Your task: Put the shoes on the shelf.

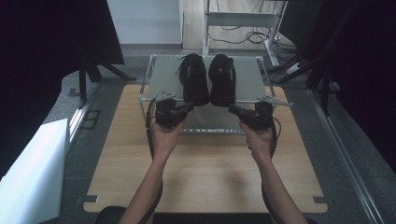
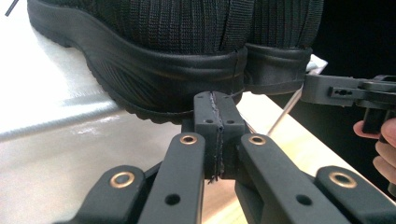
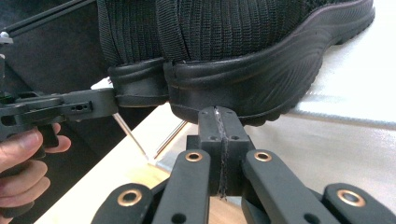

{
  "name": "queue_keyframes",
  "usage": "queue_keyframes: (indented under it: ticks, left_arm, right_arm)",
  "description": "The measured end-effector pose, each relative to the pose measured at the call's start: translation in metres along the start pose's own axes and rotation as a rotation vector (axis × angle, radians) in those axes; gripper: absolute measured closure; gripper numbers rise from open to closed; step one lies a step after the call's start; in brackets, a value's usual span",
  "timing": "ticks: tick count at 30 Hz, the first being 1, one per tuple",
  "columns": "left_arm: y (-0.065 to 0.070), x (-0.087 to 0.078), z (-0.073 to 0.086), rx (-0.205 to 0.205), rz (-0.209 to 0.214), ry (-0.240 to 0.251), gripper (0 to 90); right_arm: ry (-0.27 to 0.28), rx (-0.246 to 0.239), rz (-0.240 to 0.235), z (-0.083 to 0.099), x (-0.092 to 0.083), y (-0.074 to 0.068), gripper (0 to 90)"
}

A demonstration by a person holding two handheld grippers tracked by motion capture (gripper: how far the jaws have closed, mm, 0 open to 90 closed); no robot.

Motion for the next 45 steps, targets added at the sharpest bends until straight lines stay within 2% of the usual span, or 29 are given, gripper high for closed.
queue_keyframes:
  ticks: [9, 11, 14, 16, 20, 23, 27, 28, 31, 33, 35, 37, 40, 45]
  left_arm:
    - [-0.014, 0.014, -0.008, -0.036, -0.031, -0.006, 89.5]
    - [-0.017, 0.017, -0.009, -0.057, -0.028, -0.004, 89.5]
    - [-0.019, 0.021, -0.008, -0.059, -0.037, -0.011, 89.4]
    - [-0.019, 0.019, -0.008, -0.063, -0.027, -0.009, 88.9]
    - [-0.028, 0.011, -0.015, -0.080, -0.046, 0.029, 87.5]
    - [-0.042, 0.007, -0.023, -0.099, -0.102, 0.049, 87.7]
    - [-0.060, 0.013, -0.032, -0.118, -0.169, 0.058, 89.1]
    - [-0.064, 0.017, -0.034, -0.116, -0.190, 0.052, 89.4]
    - [-0.066, 0.027, -0.039, -0.095, -0.217, 0.023, 89.6]
    - [-0.066, 0.036, -0.041, -0.073, -0.235, -0.009, 89.7]
    - [-0.068, 0.041, -0.042, -0.056, -0.271, -0.030, 89.8]
    - [-0.069, 0.042, -0.043, -0.066, -0.264, -0.038, 89.9]
    - [-0.068, 0.044, -0.044, -0.050, -0.251, -0.052, 90.0]
    - [-0.058, 0.050, -0.042, -0.042, -0.202, -0.063, 90.0]
  right_arm:
    - [0.004, 0.045, 0.029, -0.004, 0.016, 0.013, 89.9]
    - [0.005, 0.053, 0.041, -0.004, 0.019, 0.018, 89.9]
    - [0.006, 0.072, 0.047, -0.004, 0.023, 0.022, 89.9]
    - [0.005, 0.078, 0.046, -0.004, 0.023, 0.022, 89.9]
    - [0.009, 0.075, 0.066, -0.006, 0.018, 0.027, 89.7]
    - [0.019, 0.085, 0.097, -0.011, 0.015, 0.036, 89.8]
    - [0.017, 0.081, 0.153, -0.017, 0.019, 0.048, 89.9]
    - [0.013, 0.082, 0.168, -0.019, 0.021, 0.050, 89.9]
    - [0.000, 0.067, 0.217, -0.023, 0.028, 0.057, 90.0]
    - [-0.012, 0.062, 0.231, -0.025, 0.033, 0.060, 90.0]
    - [-0.029, 0.056, 0.235, -0.027, 0.038, 0.059, 90.0]
    - [-0.040, 0.037, 0.252, -0.028, 0.039, 0.060, 90.0]
    - [-0.051, 0.040, 0.246, -0.028, 0.040, 0.062, 90.0]
    - [-0.065, 0.033, 0.266, -0.028, 0.035, 0.069, 90.0]
Point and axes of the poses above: each handheld gripper's, and its own axes: x roughly forward along the jaws, z roughly out of its underside, y roughly to its right, the point moved 9 cm from there along x, roughly forward along the jaws, and after that the axes turned 7 degrees about -x, right-handed, at the moved point
